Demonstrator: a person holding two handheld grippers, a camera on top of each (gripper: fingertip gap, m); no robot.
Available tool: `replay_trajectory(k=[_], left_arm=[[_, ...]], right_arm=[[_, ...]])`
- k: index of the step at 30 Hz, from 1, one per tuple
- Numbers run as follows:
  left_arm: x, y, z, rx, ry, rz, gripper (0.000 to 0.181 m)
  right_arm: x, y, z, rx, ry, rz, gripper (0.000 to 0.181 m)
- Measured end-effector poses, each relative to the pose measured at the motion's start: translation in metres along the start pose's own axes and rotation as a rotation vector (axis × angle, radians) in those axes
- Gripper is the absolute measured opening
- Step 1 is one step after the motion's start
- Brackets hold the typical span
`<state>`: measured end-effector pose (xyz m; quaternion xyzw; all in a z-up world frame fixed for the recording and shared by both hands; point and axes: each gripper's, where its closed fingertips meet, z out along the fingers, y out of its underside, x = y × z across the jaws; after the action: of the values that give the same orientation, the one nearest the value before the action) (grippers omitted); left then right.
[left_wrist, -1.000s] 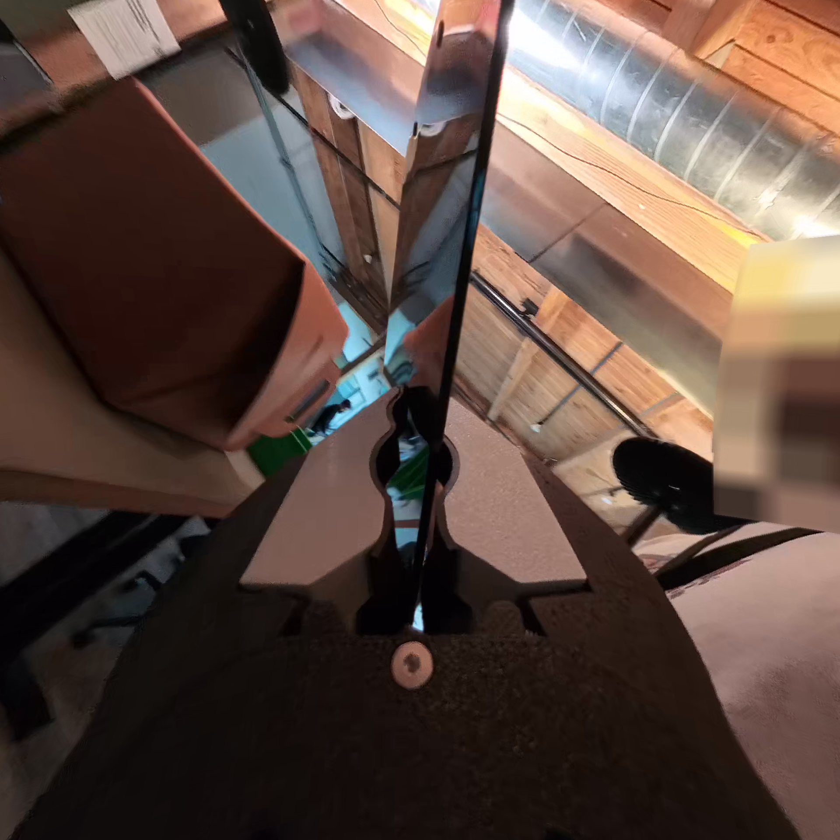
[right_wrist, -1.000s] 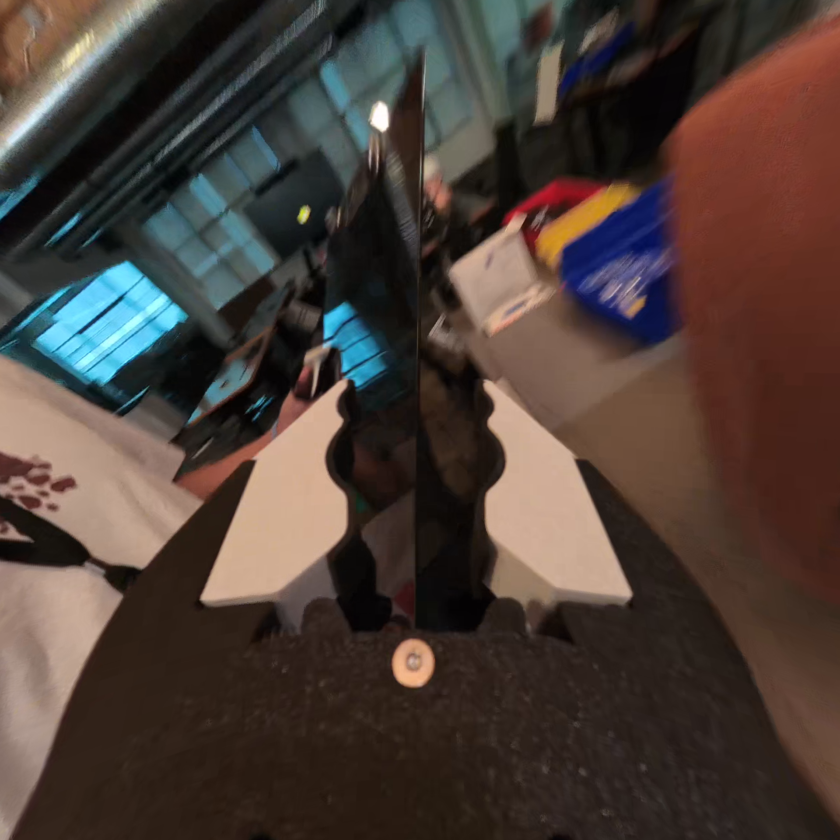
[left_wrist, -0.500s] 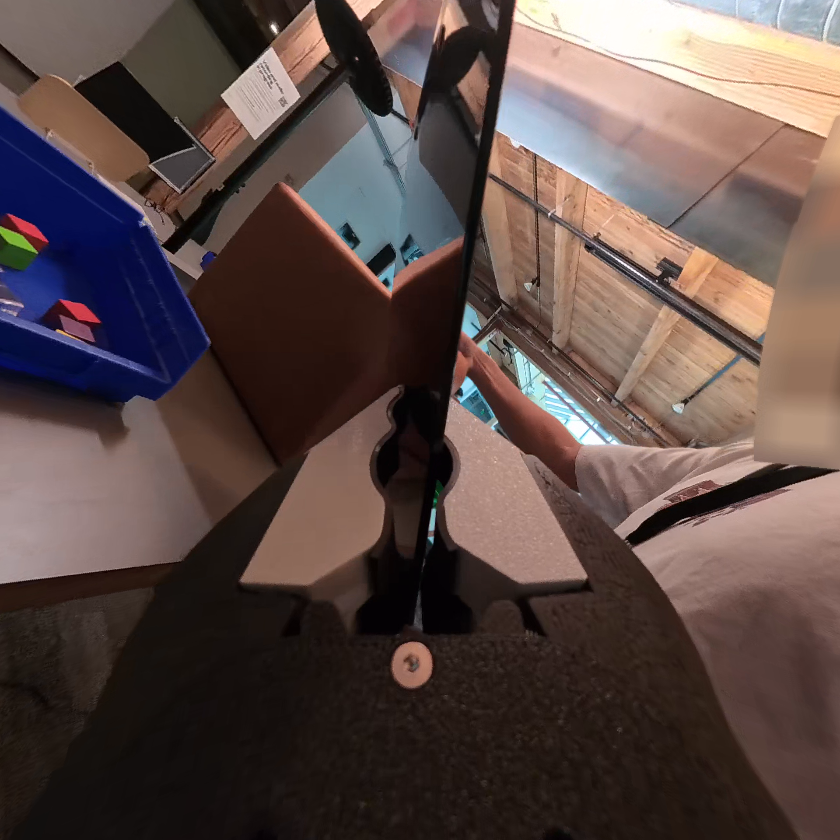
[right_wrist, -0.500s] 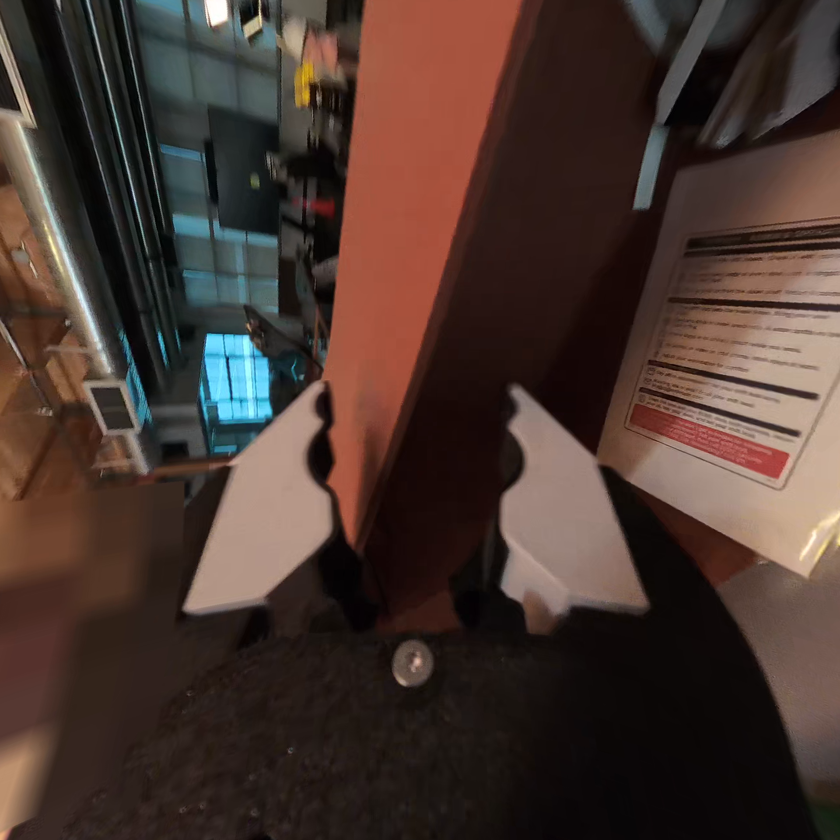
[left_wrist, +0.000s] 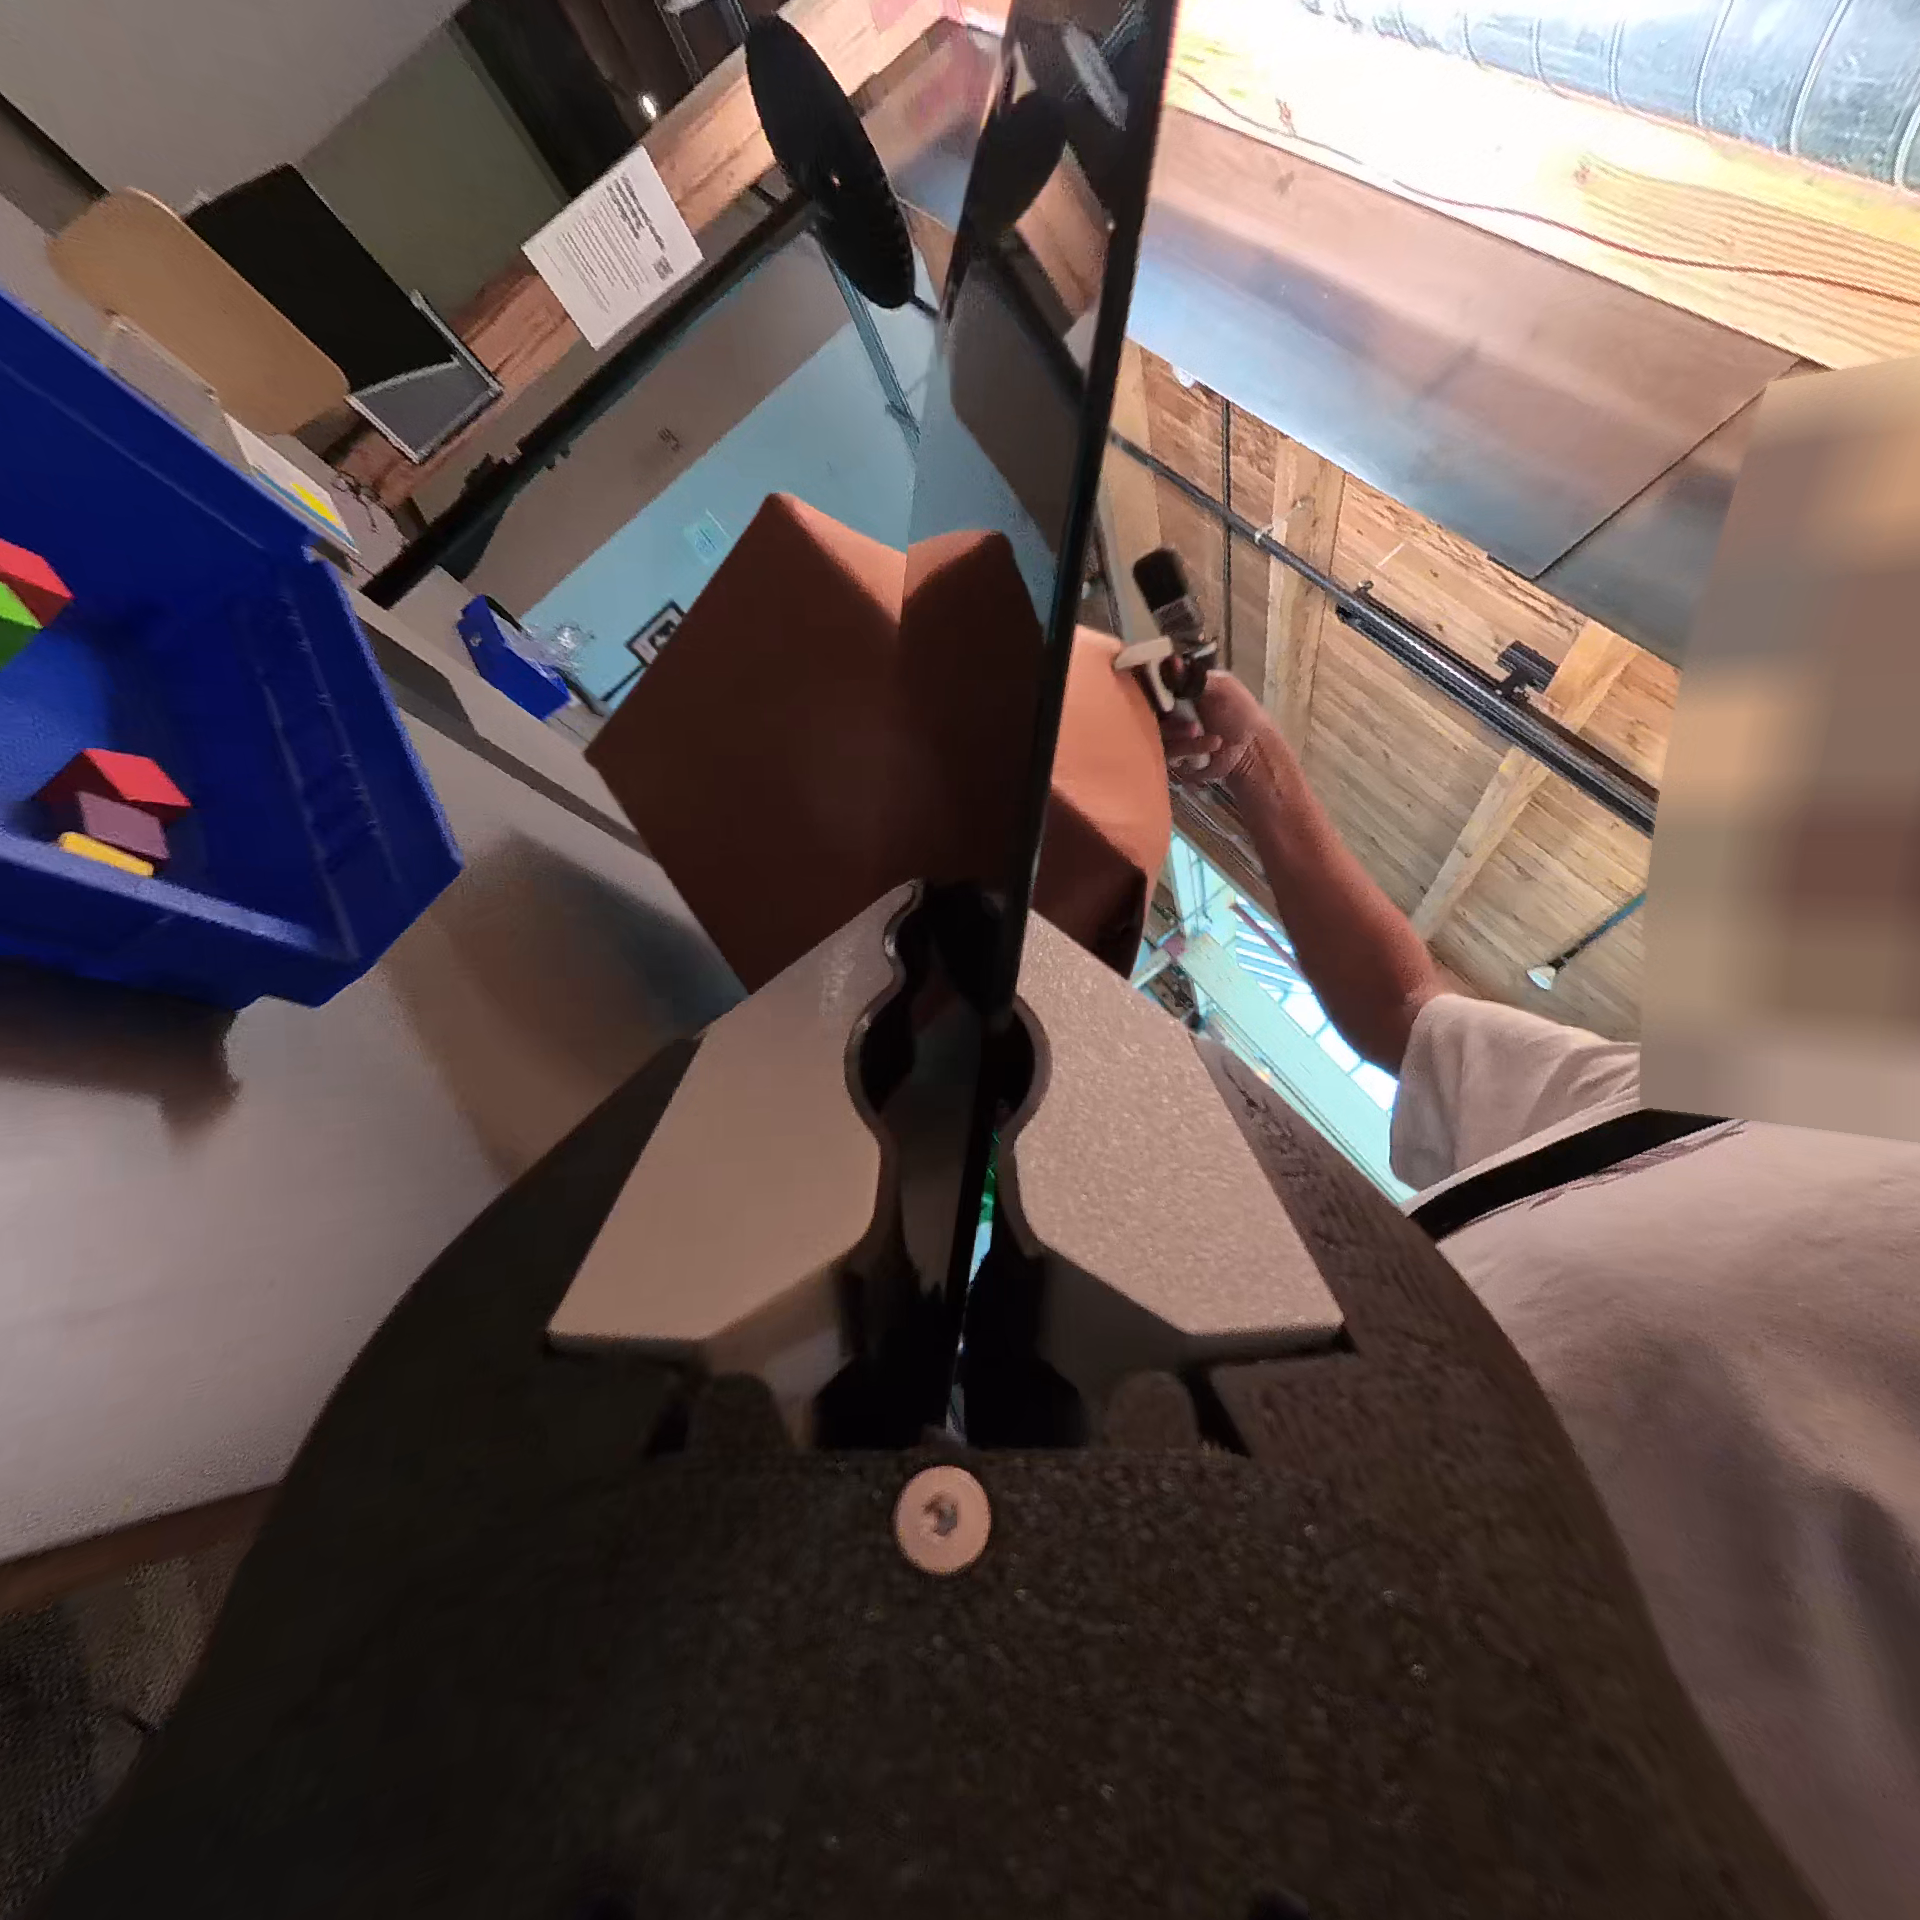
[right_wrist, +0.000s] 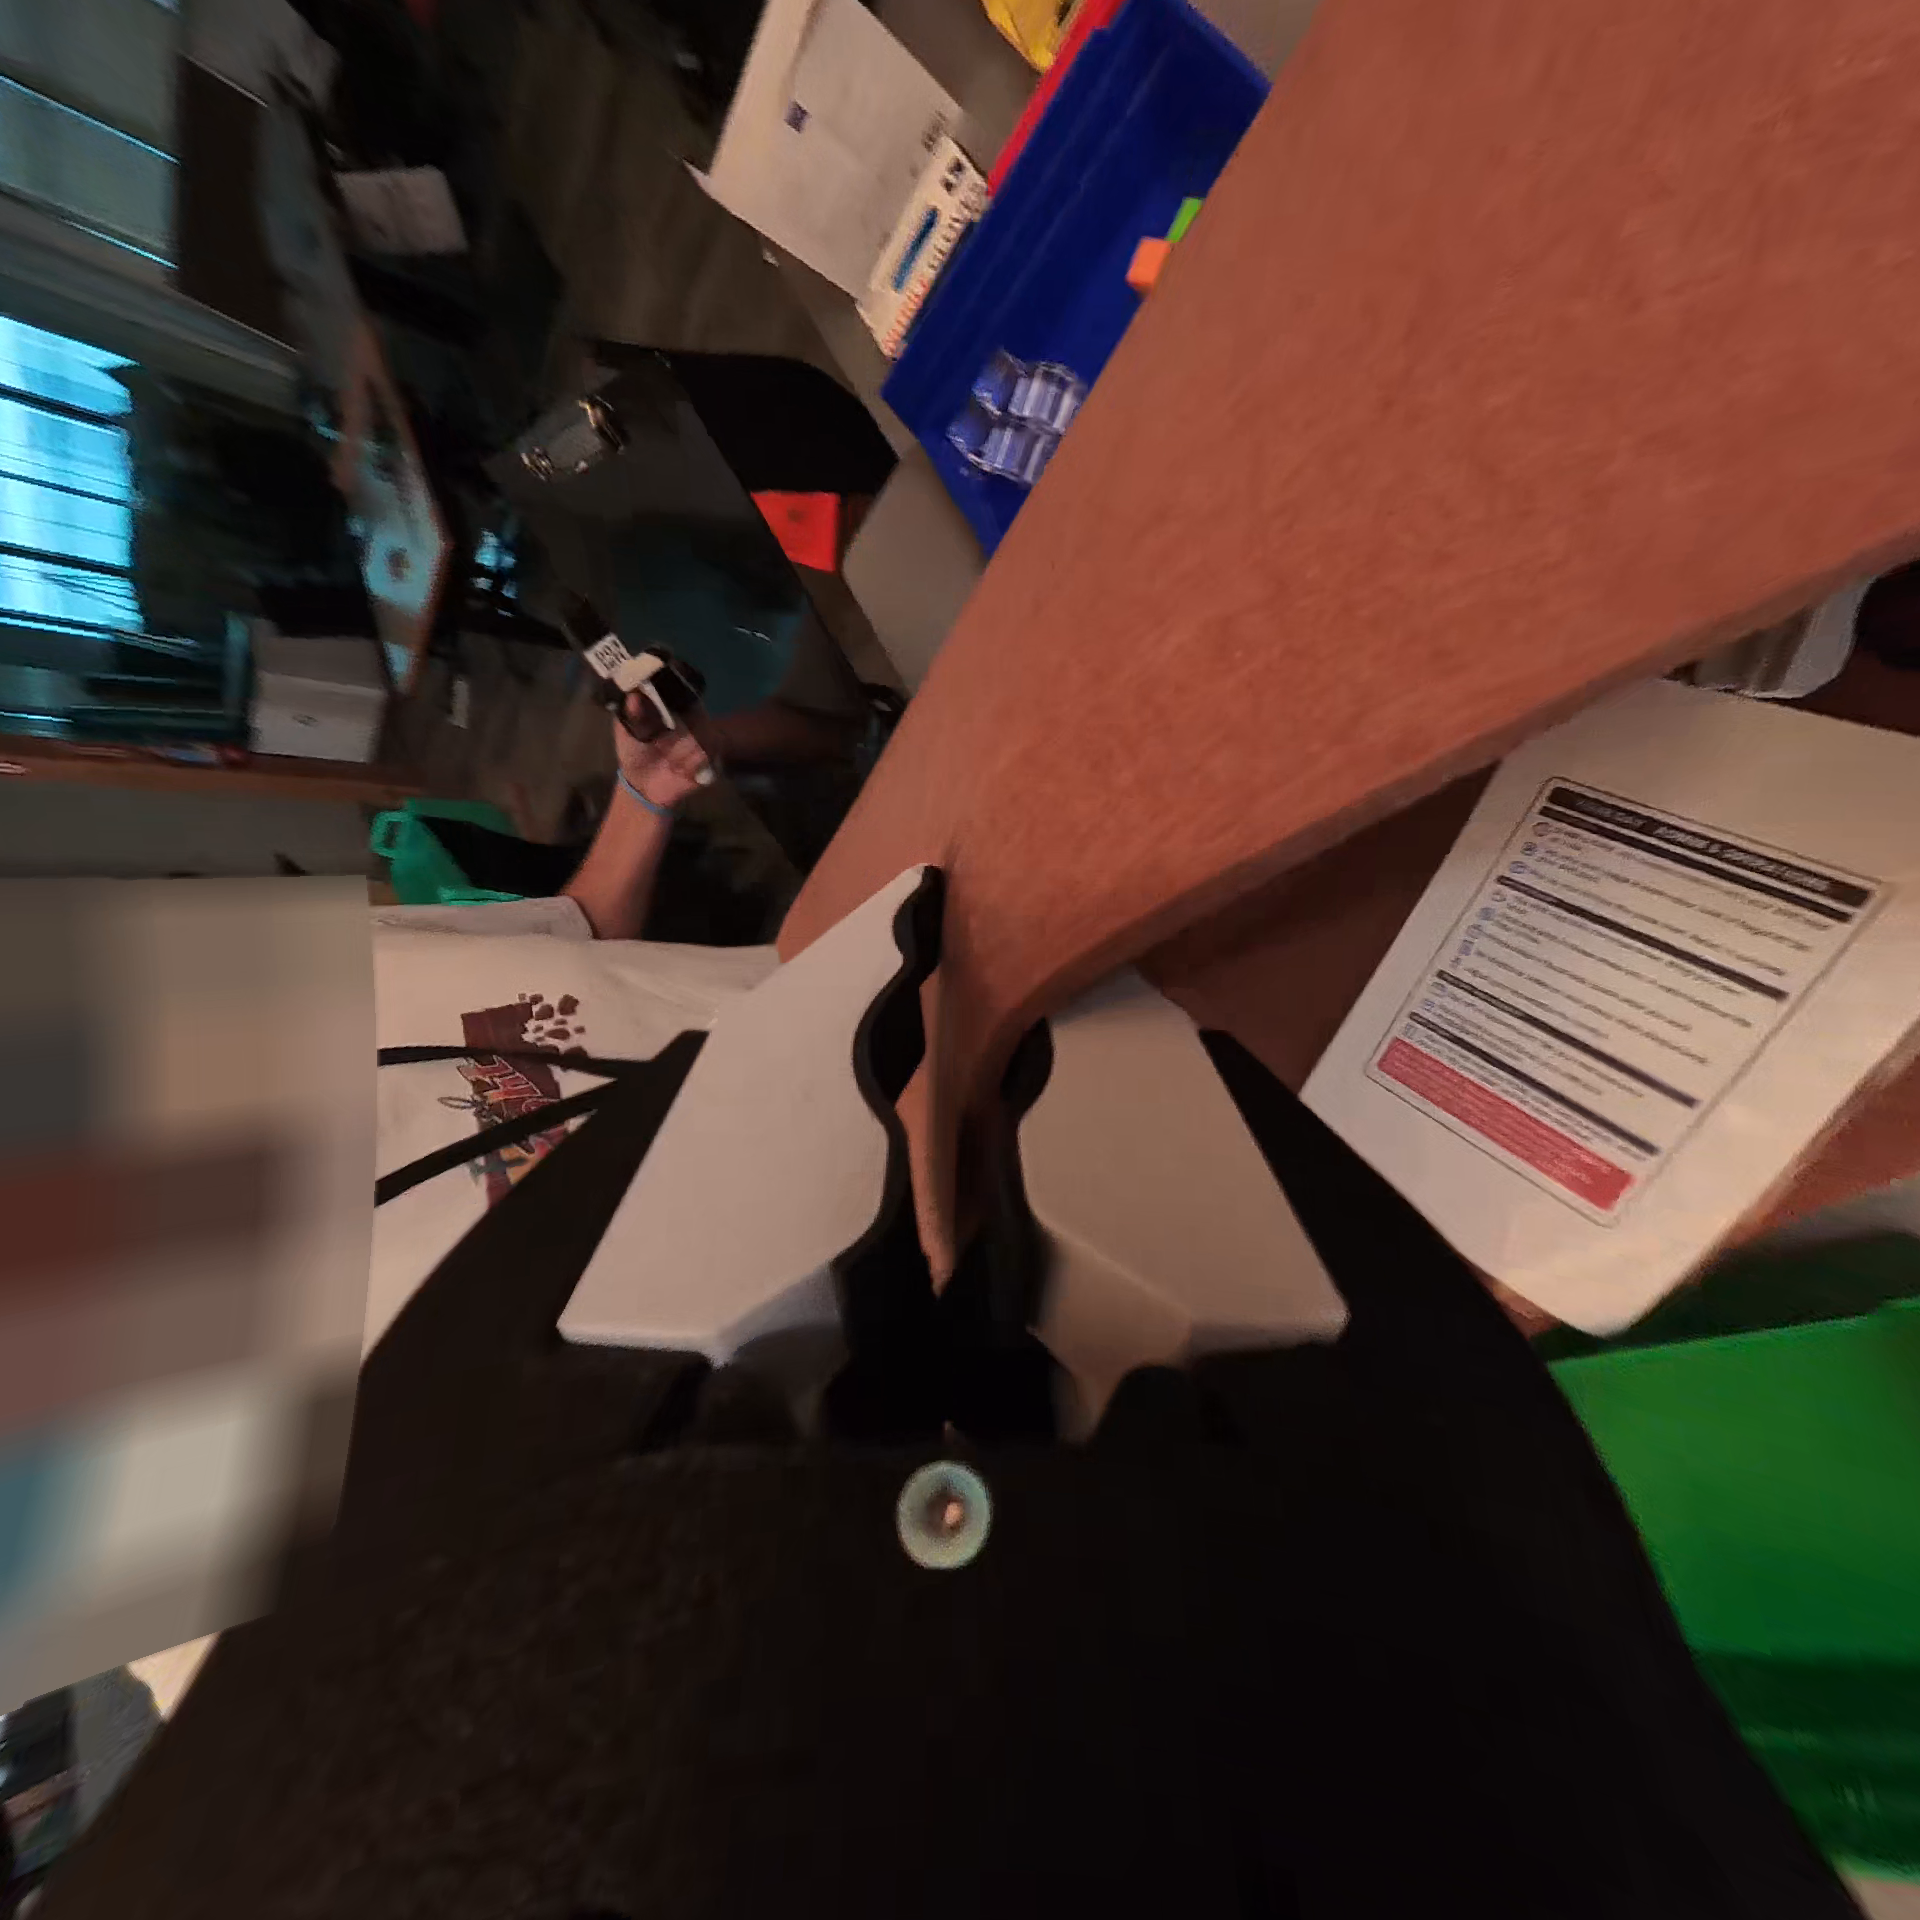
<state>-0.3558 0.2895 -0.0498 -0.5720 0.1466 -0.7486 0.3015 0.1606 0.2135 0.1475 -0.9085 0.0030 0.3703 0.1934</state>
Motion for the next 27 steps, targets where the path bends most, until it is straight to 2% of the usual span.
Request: replay_trajectory(k=[5,8,11,15,18,23,27], left_arm=[[-0.002,0.004,0.039,-0.083,0.056,-0.005,0.006],[-0.008,0.011,0.062,-0.138,0.07,-0.018,0.006],[-0.019,0.026,0.097,-0.204,0.071,-0.053,0.006],[-0.039,0.068,0.174,-0.338,0.054,-0.169,0.006],[-0.067,0.107,0.24,-0.47,-0.01,-0.255,0.006],[-0.125,0.155,0.332,-0.607,-0.031,-0.367,0.006],[-0.182,0.184,0.374,-0.722,-0.116,-0.354,0.004]], right_arm=[[-0.027,-0.01,-0.08,0.057,0.109,0.04,0.003],[-0.04,-0.02,-0.108,0.084,0.165,0.017,0.004],[-0.035,-0.019,-0.143,0.099,0.257,0.057,0.004],[-0.03,-0.005,-0.197,0.159,0.345,0.118,0.004],[-0.034,0.007,-0.224,0.195,0.381,0.122,0.004],[-0.05,0.019,-0.252,0.219,0.433,0.09,0.004],[-0.053,0.024,-0.258,0.24,0.45,0.099,0.005]])
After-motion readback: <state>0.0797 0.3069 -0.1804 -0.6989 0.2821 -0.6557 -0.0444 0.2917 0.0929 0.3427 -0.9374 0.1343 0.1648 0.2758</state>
